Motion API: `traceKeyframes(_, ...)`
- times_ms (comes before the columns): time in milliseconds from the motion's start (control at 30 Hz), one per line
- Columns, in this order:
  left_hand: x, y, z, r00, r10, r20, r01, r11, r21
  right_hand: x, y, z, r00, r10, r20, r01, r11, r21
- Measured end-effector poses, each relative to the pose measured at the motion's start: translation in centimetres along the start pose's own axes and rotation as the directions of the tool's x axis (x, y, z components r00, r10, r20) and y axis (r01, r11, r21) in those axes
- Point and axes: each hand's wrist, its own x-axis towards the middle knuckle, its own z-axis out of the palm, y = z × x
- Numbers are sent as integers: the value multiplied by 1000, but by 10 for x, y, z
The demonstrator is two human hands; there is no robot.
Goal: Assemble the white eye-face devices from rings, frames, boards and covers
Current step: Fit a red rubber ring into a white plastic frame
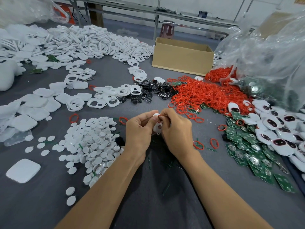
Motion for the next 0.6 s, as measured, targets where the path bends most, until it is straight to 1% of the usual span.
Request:
traceKeyframes(167, 1, 1, 0, 1000, 3, -5, -3, 1000, -9, 1, -1, 3, 1000, 17, 3, -17, 999, 32)
traceKeyframes(300, 2, 1, 1, 1000, 0, -24, 0, 1000, 6, 1, 1, 3, 1000, 19, 23, -19, 1000, 13)
traceKeyframes(367, 2, 1, 1, 999, 8, -35, -7, 999, 34, 2, 2, 2, 998, 23, 55, -24, 1000, 10)
traceKeyframes(467, 3, -1, 0, 999, 32, -36, -28, 995, 97, 4, 3, -1, 991, 30, 127, -36, 998, 50)
traceKeyframes(600, 4, -4, -2, 998, 63, -15, -60, 986, 157, 4, 6, -2, 986, 32, 162, -44, 996, 74)
